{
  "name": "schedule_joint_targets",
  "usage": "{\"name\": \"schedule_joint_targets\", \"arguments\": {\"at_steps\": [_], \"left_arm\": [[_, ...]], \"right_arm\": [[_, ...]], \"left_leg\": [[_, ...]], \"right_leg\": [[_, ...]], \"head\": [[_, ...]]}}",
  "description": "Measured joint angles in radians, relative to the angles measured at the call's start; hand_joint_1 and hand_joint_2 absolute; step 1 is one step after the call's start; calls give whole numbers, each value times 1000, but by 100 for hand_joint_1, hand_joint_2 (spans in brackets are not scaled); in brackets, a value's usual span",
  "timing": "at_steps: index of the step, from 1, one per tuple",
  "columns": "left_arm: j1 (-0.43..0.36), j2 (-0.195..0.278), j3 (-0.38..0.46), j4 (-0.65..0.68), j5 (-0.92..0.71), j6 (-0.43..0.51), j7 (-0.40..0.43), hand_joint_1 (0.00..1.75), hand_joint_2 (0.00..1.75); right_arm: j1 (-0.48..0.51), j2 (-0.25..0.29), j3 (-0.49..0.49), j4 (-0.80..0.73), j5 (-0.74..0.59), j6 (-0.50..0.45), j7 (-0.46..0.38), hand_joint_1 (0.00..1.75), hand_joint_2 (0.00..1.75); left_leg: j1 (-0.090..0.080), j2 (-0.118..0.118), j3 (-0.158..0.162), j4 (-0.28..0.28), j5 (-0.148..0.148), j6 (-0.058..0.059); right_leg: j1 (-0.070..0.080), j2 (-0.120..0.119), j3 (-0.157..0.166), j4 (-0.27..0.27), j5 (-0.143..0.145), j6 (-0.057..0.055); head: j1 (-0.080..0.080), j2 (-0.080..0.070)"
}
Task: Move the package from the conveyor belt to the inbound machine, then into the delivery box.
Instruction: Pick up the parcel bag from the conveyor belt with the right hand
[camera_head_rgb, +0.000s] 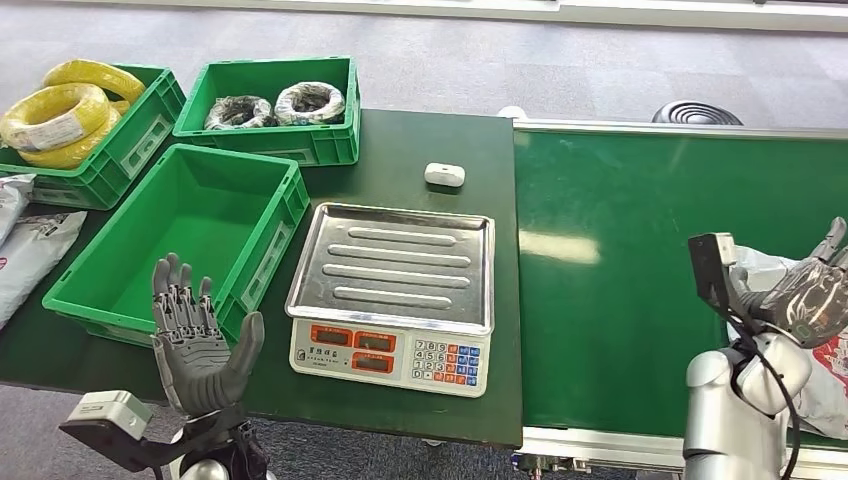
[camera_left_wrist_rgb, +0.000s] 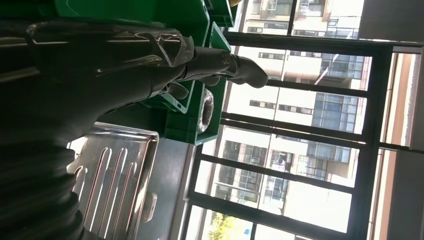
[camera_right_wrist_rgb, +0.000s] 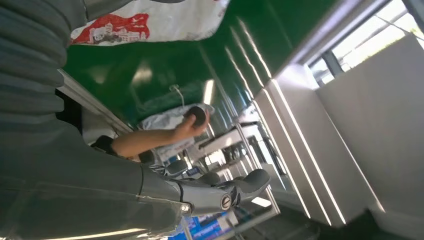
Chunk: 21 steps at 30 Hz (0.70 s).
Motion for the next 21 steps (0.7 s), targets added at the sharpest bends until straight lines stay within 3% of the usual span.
{"name": "schedule_joint_targets", "arguments": {"at_steps": [4,8,14,21], "left_arm": [[-7,-6,16,1,-2,1,0,0,175],[-14,-10,26,0,-6,14,0,0,175],[-19,-10,33,0,-21,32,0,0,175],[-28,-10,42,-4,-32,45,0,0,175]], "right_arm": [[-92,-109,-43,264,-43,13,5,0,175],[-126,-158,-70,419,-70,25,-11,0,175],[-138,-164,-104,511,-152,124,-88,0,175],[-117,-134,-133,525,-246,374,-172,0,175]], "left_leg": [[0,-2,-1,0,0,0],[0,-2,-2,-1,0,0],[0,-1,-2,-1,0,0],[0,-1,-2,-1,0,0]], "right_leg": [[0,-1,0,0,0,0],[1,-1,-2,0,0,0],[1,-1,-2,1,0,0],[1,-1,-2,1,0,0]], "head": [[0,0],[-1,0],[0,0],[0,0]]}}
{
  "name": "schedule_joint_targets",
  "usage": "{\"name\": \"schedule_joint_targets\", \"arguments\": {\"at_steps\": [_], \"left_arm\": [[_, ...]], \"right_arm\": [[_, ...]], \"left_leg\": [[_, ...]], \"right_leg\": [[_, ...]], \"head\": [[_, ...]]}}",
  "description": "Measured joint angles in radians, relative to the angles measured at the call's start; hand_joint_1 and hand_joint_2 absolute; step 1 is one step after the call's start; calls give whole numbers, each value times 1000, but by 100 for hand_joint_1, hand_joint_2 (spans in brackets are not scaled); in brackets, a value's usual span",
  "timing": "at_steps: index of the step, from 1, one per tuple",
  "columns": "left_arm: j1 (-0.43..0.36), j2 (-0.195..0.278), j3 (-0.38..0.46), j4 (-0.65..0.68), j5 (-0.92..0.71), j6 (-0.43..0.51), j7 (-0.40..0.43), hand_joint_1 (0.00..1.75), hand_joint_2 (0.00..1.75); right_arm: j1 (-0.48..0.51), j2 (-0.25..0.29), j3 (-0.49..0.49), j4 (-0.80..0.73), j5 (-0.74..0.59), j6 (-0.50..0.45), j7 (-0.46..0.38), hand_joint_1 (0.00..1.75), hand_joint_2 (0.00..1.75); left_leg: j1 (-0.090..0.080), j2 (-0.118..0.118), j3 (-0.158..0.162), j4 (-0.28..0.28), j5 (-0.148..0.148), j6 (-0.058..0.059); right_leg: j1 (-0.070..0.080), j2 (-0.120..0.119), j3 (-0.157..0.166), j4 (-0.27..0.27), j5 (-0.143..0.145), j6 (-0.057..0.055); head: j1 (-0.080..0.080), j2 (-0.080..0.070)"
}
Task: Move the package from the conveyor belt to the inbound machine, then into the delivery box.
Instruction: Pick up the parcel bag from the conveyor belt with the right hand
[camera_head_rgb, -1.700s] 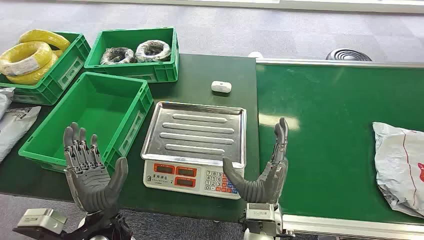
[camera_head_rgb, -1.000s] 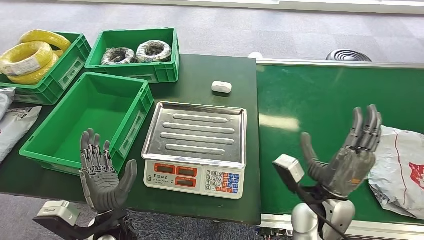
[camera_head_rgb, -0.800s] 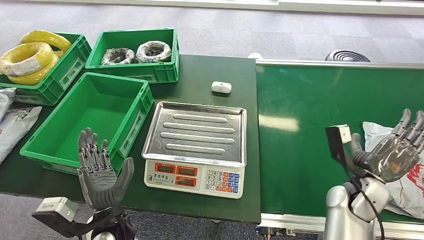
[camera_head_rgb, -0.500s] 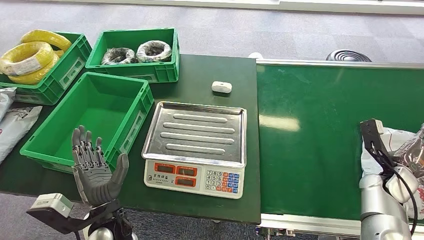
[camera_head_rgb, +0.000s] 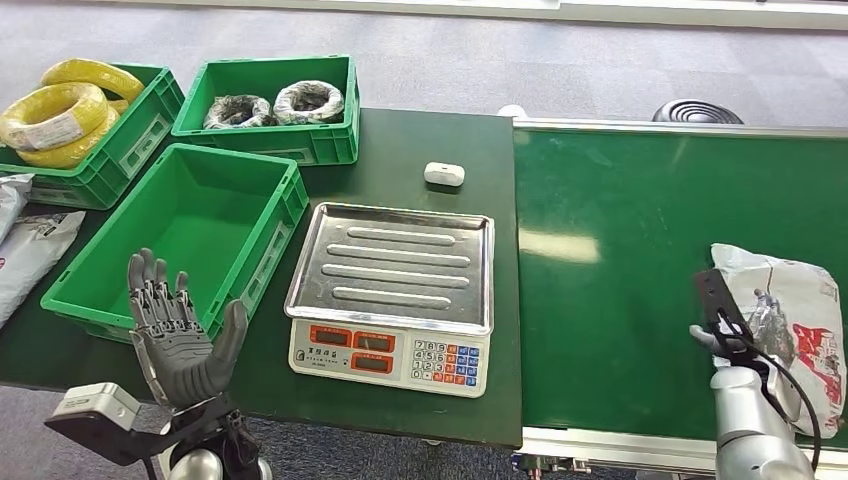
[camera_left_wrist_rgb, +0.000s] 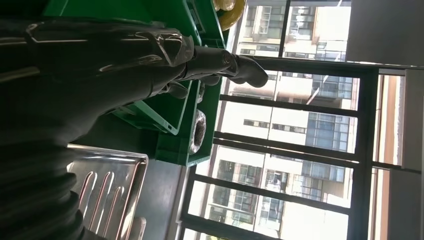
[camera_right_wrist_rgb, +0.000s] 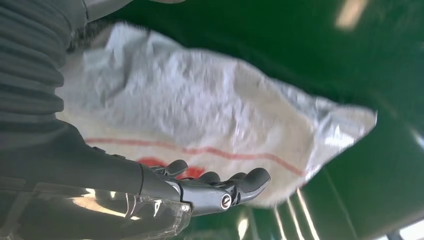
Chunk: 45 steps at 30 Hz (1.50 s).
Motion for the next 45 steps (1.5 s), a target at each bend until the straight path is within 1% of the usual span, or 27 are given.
{"name": "schedule_joint_targets", "arguments": {"at_steps": [3,6,9,15,17,19,20,21,22,23,24,27,28,29,31,33,34,36,38,40,45], "left_arm": [[-14,0,7,0,-3,5,0,0,175],[-25,0,14,0,-9,8,0,0,175],[-28,0,17,0,-15,12,0,0,175],[-28,0,17,0,-16,13,0,0,175],[-28,0,19,0,-20,15,0,0,175],[-27,0,22,-1,-24,22,0,0,175],[-23,0,25,-5,-24,26,0,0,175],[-17,0,27,-12,-25,31,0,0,175],[-10,0,27,-20,-24,36,0,0,175],[-3,0,27,-27,-24,41,0,0,175],[2,0,25,-31,-24,44,0,0,175],[6,0,21,-32,-22,48,0,0,175],[7,0,20,-32,-22,48,0,0,175],[7,0,20,-32,-21,48,0,0,175],[7,0,20,-33,-19,46,0,0,175],[7,0,23,-33,-16,43,0,0,175],[6,0,24,-33,-14,41,0,0,175],[1,0,26,-33,-14,34,0,0,175],[-8,0,29,-33,-16,29,0,0,175],[-20,0,34,-31,-20,26,0,0,175],[-38,0,42,-24,-27,27,0,0,175]], "right_arm": [[26,27,-3,-9,-24,75,-38,0,175],[46,53,-2,-25,-29,98,-43,0,175],[61,70,-2,-42,-36,102,-40,0,175],[63,72,-2,-45,-36,102,-38,0,175],[68,78,-1,-53,-34,101,-25,0,175],[81,88,3,-73,-12,74,29,0,175],[86,92,7,-92,15,-3,78,0,175],[96,98,4,-141,79,-139,130,0,175],[105,103,-4,-197,145,-271,162,0,175],[115,110,-19,-269,220,-400,177,0,175],[125,120,-44,-342,287,-469,159,0,175],[127,148,-130,-477,386,-489,86,0,175],[120,153,-158,-494,414,-489,85,0,175],[109,155,-183,-495,438,-483,107,0,175],[86,141,-202,-453,461,-454,205,0,175],[61,111,-185,-376,461,-374,292,0,175],[48,97,-174,-334,458,-313,310,0,175],[28,78,-160,-261,440,-184,307,0,175],[21,68,-152,-204,410,-92,286,0,175],[20,61,-145,-159,381,-45,267,0,175],[20,51,-135,-93,330,12,222,0,175]], "left_leg": [[0,0,0,0,0,0],[0,0,0,0,0,0],[0,0,0,0,0,0],[0,0,0,0,0,0],[0,0,0,0,0,0],[0,0,0,0,0,0],[0,0,0,0,0,0],[0,0,0,0,0,0],[-1,0,0,0,0,0],[-1,0,0,0,0,0],[-1,0,0,0,0,0],[-1,0,0,0,0,0],[-1,0,0,0,0,0],[-1,0,0,0,0,0],[-1,1,0,0,0,0],[-1,2,1,0,0,0],[-1,2,1,0,0,0],[-1,2,2,1,1,1],[-1,1,1,1,1,1],[-1,0,1,1,1,1],[-1,1,0,0,1,1]], "right_leg": [[0,0,0,0,0,0],[0,0,0,0,0,0],[0,0,0,0,0,0],[0,0,0,0,0,0],[0,0,0,0,0,0],[0,0,0,0,0,0],[0,0,0,0,0,0],[0,0,0,0,0,0],[-1,0,0,0,0,0],[-1,0,0,0,0,0],[-1,0,0,0,0,0],[-1,0,0,0,0,0],[-1,0,0,0,0,0],[-1,0,0,0,0,0],[-1,0,1,0,0,0],[-1,1,1,0,1,0],[-1,1,1,0,1,0],[-1,2,1,0,1,0],[-1,0,1,0,1,0],[-1,0,1,0,1,0],[-1,0,0,0,1,0]], "head": [[0,0],[0,0],[0,0],[0,0],[0,0],[0,0],[0,0],[0,0],[0,0],[0,0],[0,0],[0,0],[0,0],[0,0],[0,0],[0,0],[0,0],[0,0],[0,0],[0,0],[0,0]]}}
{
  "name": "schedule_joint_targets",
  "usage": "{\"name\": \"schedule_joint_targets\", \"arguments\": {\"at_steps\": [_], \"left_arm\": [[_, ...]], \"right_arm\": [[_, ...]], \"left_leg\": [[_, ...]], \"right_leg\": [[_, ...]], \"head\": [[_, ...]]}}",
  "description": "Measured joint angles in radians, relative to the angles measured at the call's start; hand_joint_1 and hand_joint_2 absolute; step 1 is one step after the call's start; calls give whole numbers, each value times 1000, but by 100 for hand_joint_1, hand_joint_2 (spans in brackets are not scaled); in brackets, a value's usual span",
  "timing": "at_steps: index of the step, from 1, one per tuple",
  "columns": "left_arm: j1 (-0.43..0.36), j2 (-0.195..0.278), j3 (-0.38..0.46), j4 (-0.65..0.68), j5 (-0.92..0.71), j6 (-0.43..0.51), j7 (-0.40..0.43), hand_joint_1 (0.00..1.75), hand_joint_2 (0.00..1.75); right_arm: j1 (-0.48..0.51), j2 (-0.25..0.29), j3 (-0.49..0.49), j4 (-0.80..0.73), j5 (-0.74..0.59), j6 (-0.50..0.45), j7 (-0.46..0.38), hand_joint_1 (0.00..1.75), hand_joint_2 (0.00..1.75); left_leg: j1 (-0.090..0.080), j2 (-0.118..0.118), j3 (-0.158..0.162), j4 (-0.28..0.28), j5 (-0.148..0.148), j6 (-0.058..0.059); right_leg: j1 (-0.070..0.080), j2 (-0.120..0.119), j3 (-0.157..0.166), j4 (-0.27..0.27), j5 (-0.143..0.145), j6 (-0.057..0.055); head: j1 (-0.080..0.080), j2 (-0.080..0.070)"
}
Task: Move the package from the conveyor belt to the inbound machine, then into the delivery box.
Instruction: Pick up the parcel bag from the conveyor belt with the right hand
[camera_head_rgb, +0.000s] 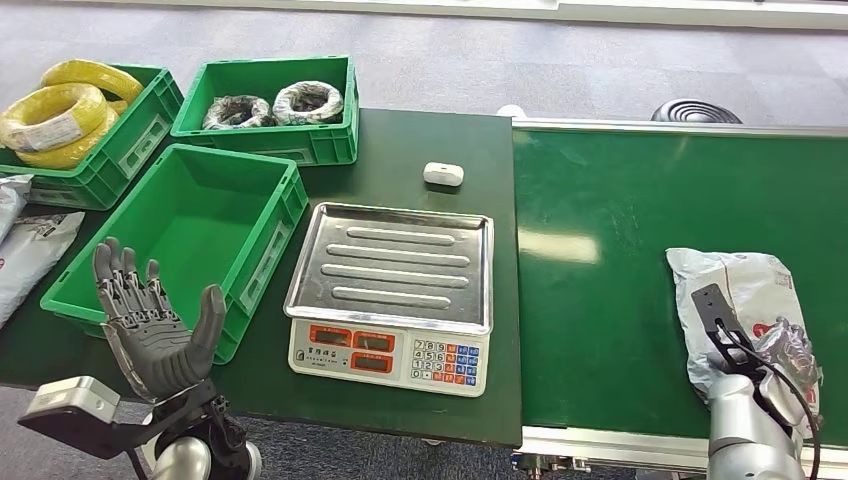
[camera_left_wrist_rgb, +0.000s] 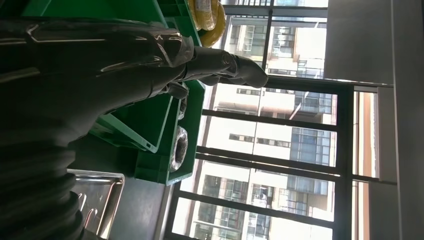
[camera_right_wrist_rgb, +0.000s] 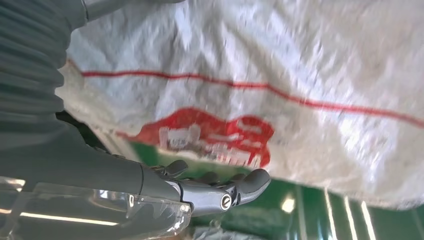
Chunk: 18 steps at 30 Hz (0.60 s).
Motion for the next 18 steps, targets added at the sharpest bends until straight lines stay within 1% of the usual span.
{"name": "schedule_joint_targets", "arguments": {"at_steps": [6,10,14,18], "left_arm": [[-8,0,11,2,-9,9,0,0,175],[-8,0,18,2,-16,12,0,0,175],[-9,0,24,2,-17,16,0,0,175],[-9,0,29,1,-17,21,0,0,175]], "right_arm": [[16,15,20,24,-92,80,-119,0,175],[42,35,49,15,-132,98,-137,0,175],[62,46,69,-2,-156,101,-135,173,175],[73,52,96,-18,-180,94,-134,175,175]], "left_leg": [[0,0,0,0,0,0],[0,0,0,0,0,0],[0,0,0,0,0,0],[0,0,0,0,0,0]], "right_leg": [[0,0,0,0,0,0],[0,0,0,0,0,0],[0,0,0,0,0,0],[0,0,0,0,0,0]], "head": [[0,0],[0,0],[0,0],[0,0]]}}
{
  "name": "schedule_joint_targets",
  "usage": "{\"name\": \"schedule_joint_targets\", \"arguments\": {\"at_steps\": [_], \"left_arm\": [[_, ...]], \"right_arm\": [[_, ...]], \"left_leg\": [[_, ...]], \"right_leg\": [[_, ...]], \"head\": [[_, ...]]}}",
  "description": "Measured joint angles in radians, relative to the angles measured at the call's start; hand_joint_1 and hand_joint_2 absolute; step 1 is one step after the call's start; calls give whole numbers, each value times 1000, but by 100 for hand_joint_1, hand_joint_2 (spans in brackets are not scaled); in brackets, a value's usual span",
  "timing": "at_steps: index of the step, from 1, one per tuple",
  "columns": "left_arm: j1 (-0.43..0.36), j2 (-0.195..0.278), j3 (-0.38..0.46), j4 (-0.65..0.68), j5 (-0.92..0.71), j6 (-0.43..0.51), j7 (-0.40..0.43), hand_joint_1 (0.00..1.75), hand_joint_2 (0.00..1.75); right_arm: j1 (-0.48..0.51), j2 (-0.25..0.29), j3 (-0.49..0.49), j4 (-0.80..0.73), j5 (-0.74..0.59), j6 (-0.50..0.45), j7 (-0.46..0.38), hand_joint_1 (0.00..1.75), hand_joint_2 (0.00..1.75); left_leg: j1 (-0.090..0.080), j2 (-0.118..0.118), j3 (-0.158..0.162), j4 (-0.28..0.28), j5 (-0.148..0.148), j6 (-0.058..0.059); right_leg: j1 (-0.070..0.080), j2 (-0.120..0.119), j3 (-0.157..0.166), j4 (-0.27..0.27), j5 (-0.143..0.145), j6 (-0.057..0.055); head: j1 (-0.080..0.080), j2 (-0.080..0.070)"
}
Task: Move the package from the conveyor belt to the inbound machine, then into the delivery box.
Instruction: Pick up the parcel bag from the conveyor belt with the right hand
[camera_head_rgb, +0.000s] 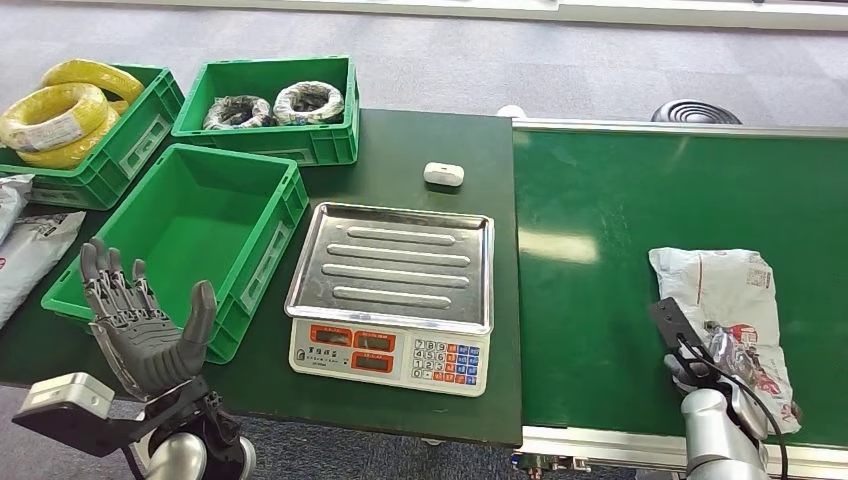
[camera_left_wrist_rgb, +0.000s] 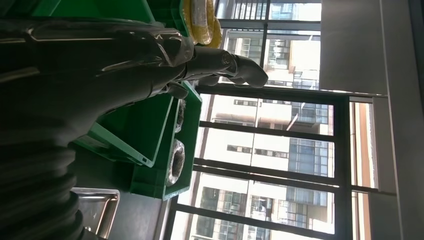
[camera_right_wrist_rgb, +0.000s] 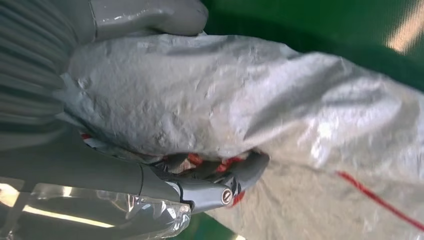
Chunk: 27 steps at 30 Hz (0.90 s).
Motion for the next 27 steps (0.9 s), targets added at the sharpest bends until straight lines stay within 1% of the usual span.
{"name": "schedule_joint_targets", "arguments": {"at_steps": [5,10,12,14,16,17,18,19,21,24,25,27], "left_arm": [[4,1,7,-8,0,7,0,0,175],[8,1,15,-25,1,9,0,0,175],[10,1,17,-30,2,10,0,0,175],[15,1,20,-36,2,12,0,0,175],[22,0,21,-41,1,14,0,0,175],[24,0,20,-42,1,14,0,0,175],[26,0,19,-43,1,16,0,0,175],[26,0,18,-43,0,18,0,0,175],[24,-1,14,-42,0,26,0,0,175],[19,-1,10,-40,0,33,0,0,175],[18,-1,9,-39,0,34,0,0,175],[16,-1,9,-37,0,33,0,0,175]], "right_arm": [[2,2,32,-21,-15,-35,19,175,175],[2,10,52,-53,-18,-113,59,175,175],[4,14,57,-72,-21,-164,75,175,175],[15,23,57,-117,-43,-274,76,175,175],[38,45,55,-214,-87,-435,35,175,175],[52,61,55,-278,-111,-500,-2,175,175],[69,80,56,-354,-129,-548,-47,175,175],[84,101,60,-432,-140,-574,-92,175,175],[113,150,78,-584,-146,-591,-163,175,175],[136,207,143,-735,-148,-578,-208,175,175],[140,219,176,-768,-151,-558,-224,175,175],[144,238,267,-815,-155,-485,-262,175,175]], "left_leg": [[0,0,0,0,0,0],[0,0,0,0,0,0],[0,0,0,0,0,0],[0,0,-1,0,0,0],[0,-1,-1,0,0,0],[0,-1,-2,0,0,0],[0,0,-2,0,0,0],[0,0,-2,0,0,0],[1,1,-2,0,0,0],[1,2,-2,-1,0,0],[1,2,-2,-1,0,-1],[1,3,-1,-1,1,-1]], "right_leg": [[0,0,0,0,0,0],[0,0,0,0,0,0],[0,0,0,0,0,0],[0,0,0,0,0,0],[0,0,-1,0,0,0],[0,0,-1,0,0,0],[0,0,-1,0,0,0],[0,0,-2,0,0,0],[1,1,-2,0,0,0],[1,2,-2,0,0,0],[1,2,-2,1,0,-1],[1,3,-1,1,1,-1]], "head": [[0,0],[0,0],[0,0],[0,0],[0,0],[0,0],[0,0],[0,0],[0,0],[0,0],[0,0],[0,0]]}}
